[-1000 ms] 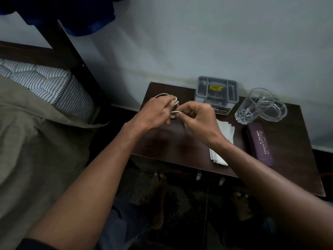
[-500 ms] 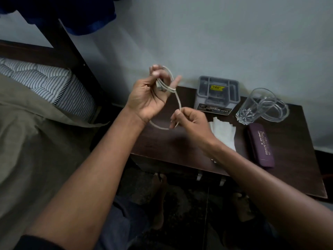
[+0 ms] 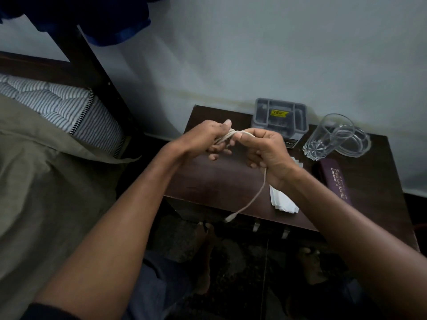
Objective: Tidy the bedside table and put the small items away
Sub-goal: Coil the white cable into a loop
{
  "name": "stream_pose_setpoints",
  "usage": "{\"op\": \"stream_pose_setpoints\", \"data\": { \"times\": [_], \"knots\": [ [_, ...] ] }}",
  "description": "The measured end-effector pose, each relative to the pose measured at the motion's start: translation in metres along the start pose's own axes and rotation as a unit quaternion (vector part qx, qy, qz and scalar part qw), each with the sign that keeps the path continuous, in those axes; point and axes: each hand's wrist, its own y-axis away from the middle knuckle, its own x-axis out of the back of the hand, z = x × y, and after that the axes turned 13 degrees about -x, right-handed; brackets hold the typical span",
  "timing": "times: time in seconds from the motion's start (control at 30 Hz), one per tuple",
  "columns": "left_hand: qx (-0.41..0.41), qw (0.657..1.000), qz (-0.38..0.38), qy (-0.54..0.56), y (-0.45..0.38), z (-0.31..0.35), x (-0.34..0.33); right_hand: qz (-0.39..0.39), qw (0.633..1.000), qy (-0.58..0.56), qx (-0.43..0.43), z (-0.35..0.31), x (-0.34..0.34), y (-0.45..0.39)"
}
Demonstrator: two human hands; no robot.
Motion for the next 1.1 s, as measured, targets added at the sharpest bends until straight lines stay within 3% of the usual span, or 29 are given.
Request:
{"op": "stream_pose_setpoints", "data": {
  "times": [0.07,0.17,0.23,0.27,0.33,0.4,0.43,0.5,0.53,0.57,0.6,0.63,0.73,0.87,1.1],
  "knots": [
    [0.037,0.983,-0.057,0.173,0.004,0.009,0.002,-0.033,0.999,-0.019,-0.004,-0.004,0.004,0.0],
    [0.038,0.908,-0.077,0.41,0.011,0.023,0.006,-0.053,0.995,-0.08,-0.019,-0.005,0.008,-0.004],
    [-0.01,0.854,-0.035,0.519,0.01,0.028,0.004,-0.052,0.995,-0.076,-0.028,0.0,0.005,-0.006],
    [-0.042,0.846,0.007,0.531,0.006,0.028,0.0,-0.044,0.998,-0.028,-0.033,0.004,0.003,-0.007],
    [-0.091,0.839,0.113,0.524,-0.005,0.024,-0.009,-0.007,0.987,0.16,-0.021,0.013,-0.002,-0.007],
    [-0.113,0.847,0.201,0.478,-0.014,0.016,-0.016,0.012,0.935,0.354,0.017,0.021,-0.006,-0.005],
    [-0.118,0.876,0.224,0.411,-0.017,0.012,-0.016,0.007,0.91,0.413,0.036,0.023,-0.008,-0.003],
    [-0.116,0.962,0.232,0.085,-0.017,0.003,-0.016,0.004,0.881,0.466,0.085,0.022,-0.009,0.002],
    [-0.103,0.967,0.211,-0.103,-0.016,-0.002,-0.017,0.016,0.873,0.474,0.118,0.018,-0.008,0.003],
    [-0.094,0.949,0.176,-0.242,-0.014,-0.006,-0.018,0.036,0.868,0.471,0.152,0.013,-0.006,0.004],
    [-0.078,0.938,0.141,-0.308,-0.012,-0.009,-0.019,0.057,0.868,0.458,0.182,0.007,-0.001,0.004],
    [-0.06,0.948,0.111,-0.294,-0.01,-0.011,-0.02,0.081,0.871,0.439,0.205,0.002,0.004,0.004],
    [-0.011,0.997,0.032,-0.072,-0.012,-0.011,-0.027,0.15,0.895,0.356,0.223,-0.009,0.021,0.003],
    [0.036,0.988,-0.02,0.148,-0.019,0.002,-0.034,0.162,0.936,0.248,0.188,-0.013,0.028,0.001],
    [0.048,0.97,-0.065,0.231,-0.027,0.01,-0.039,0.207,0.929,0.231,0.203,-0.012,0.023,0.009]
  ]
}}
